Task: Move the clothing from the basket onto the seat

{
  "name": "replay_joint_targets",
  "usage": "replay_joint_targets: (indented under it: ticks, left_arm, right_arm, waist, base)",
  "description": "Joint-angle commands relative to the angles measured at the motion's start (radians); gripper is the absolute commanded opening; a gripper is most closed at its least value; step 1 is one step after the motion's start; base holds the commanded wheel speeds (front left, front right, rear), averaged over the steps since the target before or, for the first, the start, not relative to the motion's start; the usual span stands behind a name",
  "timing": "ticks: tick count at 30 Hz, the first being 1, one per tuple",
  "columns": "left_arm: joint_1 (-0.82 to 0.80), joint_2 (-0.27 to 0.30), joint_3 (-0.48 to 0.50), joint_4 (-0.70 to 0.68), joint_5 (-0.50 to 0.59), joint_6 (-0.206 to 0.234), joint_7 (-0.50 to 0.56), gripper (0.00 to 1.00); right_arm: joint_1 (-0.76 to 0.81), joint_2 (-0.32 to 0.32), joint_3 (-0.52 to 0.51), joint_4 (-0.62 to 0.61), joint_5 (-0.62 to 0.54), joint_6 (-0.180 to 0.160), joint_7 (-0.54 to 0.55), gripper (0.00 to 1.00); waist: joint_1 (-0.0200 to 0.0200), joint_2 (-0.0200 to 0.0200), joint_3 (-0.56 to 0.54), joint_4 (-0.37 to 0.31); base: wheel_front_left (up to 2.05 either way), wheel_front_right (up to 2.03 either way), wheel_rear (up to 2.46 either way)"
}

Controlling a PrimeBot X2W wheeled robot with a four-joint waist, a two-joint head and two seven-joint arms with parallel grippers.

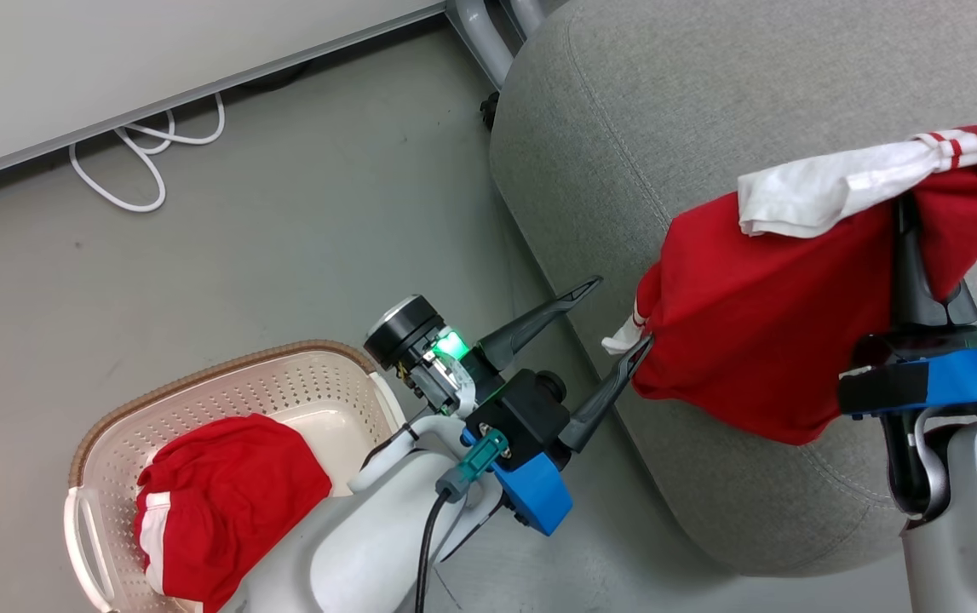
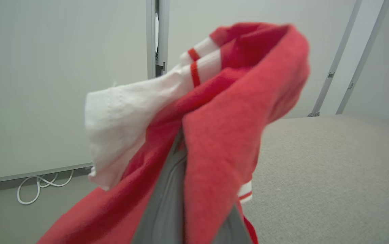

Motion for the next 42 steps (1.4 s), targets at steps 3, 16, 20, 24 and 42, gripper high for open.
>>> replay_joint_targets:
  ticks: [3, 16, 20, 24, 42]
  left_arm:
    - [-0.021, 0.012, 0.014, -0.006, -0.002, -0.005, -0.003, 1.0]
    - [-0.12, 0.043, 0.038, -0.024, 0.04, -0.005, -0.003, 1.0]
    - [-0.173, 0.054, 0.032, -0.023, 0.056, -0.005, -0.003, 1.0]
    - [-0.224, 0.062, 0.025, -0.026, 0.068, -0.004, -0.003, 1.0]
    - [-0.329, 0.087, 0.003, -0.025, 0.083, 0.003, -0.002, 1.0]
  right_arm:
    - [-0.039, -0.017, 0.005, -0.012, -0.003, 0.0, -0.004, 0.0]
    - [-0.352, -0.17, -0.066, -0.053, 0.015, 0.0, -0.004, 0.0]
    - [-0.468, -0.252, -0.125, -0.036, 0.016, 0.0, -0.004, 0.0]
    - [-0.567, -0.341, -0.192, -0.002, 0.028, 0.0, -0.004, 0.0]
    - [-0.556, -0.404, -0.343, 0.277, 0.019, 0.0, -0.004, 0.0]
  waist:
    - [0.0, 0.0, 0.007, 0.001]
    - [0.0, 0.0, 0.198, 0.024]
    - [0.0, 0.0, 0.281, 0.043]
    - [0.0, 0.0, 0.36, 0.057]
    - [0.0, 0.0, 0.53, 0.074]
  base:
    - [0.0, 0.0, 0.0]
    - [0.0, 0.0, 0.0]
    - [0.0, 0.0, 0.0]
    - [0.0, 0.0, 0.0]
    - [0.0, 0.0, 0.0]
